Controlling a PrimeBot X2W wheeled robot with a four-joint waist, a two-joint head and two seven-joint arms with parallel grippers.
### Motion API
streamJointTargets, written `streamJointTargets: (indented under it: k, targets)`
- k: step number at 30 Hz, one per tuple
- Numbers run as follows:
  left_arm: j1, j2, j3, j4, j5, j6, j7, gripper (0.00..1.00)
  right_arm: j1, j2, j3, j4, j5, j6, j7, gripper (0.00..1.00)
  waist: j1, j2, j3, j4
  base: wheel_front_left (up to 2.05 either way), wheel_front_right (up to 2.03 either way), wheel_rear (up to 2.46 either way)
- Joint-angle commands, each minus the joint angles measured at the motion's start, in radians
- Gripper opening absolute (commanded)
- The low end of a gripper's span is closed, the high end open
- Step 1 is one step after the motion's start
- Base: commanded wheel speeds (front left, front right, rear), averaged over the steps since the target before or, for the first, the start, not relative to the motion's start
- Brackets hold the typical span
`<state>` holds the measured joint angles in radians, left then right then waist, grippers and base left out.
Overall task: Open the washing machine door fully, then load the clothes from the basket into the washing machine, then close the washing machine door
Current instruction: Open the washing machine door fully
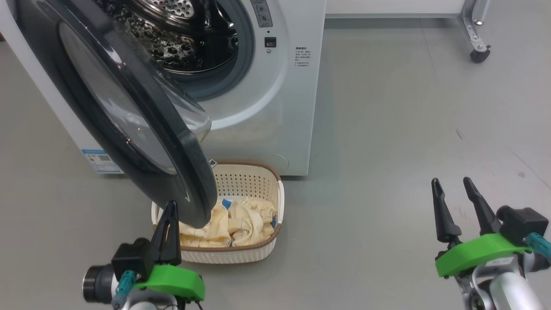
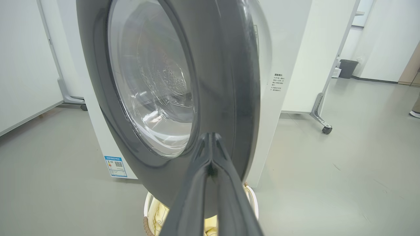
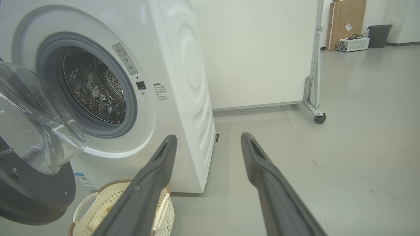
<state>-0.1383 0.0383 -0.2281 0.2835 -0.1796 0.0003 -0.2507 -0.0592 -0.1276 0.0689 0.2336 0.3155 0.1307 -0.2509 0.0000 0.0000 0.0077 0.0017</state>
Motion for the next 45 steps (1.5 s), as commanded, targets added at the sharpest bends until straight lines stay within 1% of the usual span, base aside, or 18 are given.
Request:
streamJointTargets:
  k: [1,9,19,24,28,36,45]
  targets:
    - [-0.034,0.012,0.038,-0.026,-0.006,0.000,-0.011,0.00,-0.029,-0.007,0.016,-0.027,-0.007,0.000,-0.011,1.00,0.0000,0.0000,-0.001,0.000,0.00,0.00,0.00]
    - [-0.036,0.012,0.055,-0.050,-0.008,0.001,-0.011,0.00,-0.029,0.001,-0.001,-0.019,-0.018,0.000,-0.011,1.00,0.0000,0.0000,-0.004,0.003,0.00,0.00,0.00]
    - [-0.078,0.012,0.126,-0.145,0.018,-0.008,-0.011,0.00,-0.034,0.013,0.001,-0.012,-0.033,0.000,-0.011,1.00,0.0000,0.0000,-0.005,0.002,0.00,0.00,0.00]
    - [-0.118,0.012,0.161,-0.194,0.034,-0.026,-0.011,0.00,-0.035,0.016,-0.002,-0.009,-0.036,0.000,-0.011,1.00,0.0000,0.0000,-0.013,-0.003,0.00,0.00,0.00]
    - [-0.159,0.012,0.170,-0.225,0.046,-0.040,-0.011,0.00,-0.035,0.021,-0.008,-0.014,-0.040,0.000,-0.011,1.00,0.0000,0.0000,-0.020,-0.007,0.00,0.00,0.00]
    - [-0.236,0.012,0.108,-0.256,0.047,-0.046,-0.011,0.00,-0.028,0.034,-0.011,-0.013,-0.044,0.000,-0.011,1.00,0.0000,0.0000,-0.032,-0.016,0.00,0.00,0.00]
    - [-0.280,0.012,-0.009,-0.208,0.027,-0.043,-0.011,0.00,-0.034,0.038,-0.008,-0.032,-0.049,0.000,-0.011,1.00,0.0000,0.0000,-0.035,-0.035,0.00,0.00,0.00]
